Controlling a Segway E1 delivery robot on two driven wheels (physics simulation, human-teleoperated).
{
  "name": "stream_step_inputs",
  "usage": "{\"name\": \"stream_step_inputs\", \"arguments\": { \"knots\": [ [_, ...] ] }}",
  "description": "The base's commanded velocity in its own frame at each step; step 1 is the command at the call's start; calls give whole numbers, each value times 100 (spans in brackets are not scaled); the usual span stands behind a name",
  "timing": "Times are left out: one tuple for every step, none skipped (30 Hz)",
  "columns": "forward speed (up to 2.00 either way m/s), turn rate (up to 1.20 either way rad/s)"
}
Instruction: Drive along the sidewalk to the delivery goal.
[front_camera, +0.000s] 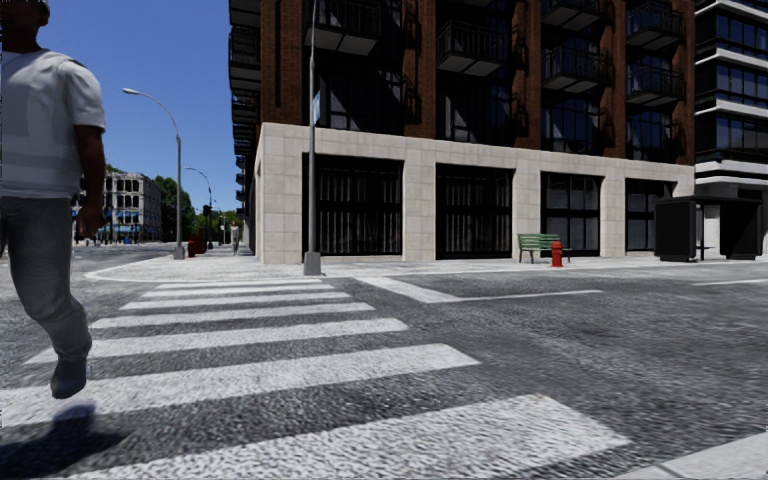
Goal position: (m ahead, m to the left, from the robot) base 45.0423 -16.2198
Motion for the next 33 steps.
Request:
{"name": "stream_step_inputs", "arguments": {
  "knots": [
    [105, 21],
    [105, 26],
    [105, 26],
    [105, 32],
    [105, 36],
    [105, 38],
    [106, 38],
    [106, 38],
    [106, 38],
    [106, 38],
    [106, 38],
    [106, 38],
    [106, 38],
    [106, 38],
    [106, 38],
    [106, 38],
    [106, 38],
    [106, 38],
    [106, 38],
    [106, 38],
    [106, 38],
    [106, 38],
    [106, 38],
    [106, 38],
    [107, 38],
    [107, 36],
    [108, 35],
    [108, 35],
    [108, 34],
    [108, 34],
    [108, 34],
    [108, 34],
    [108, 34]
  ]
}}
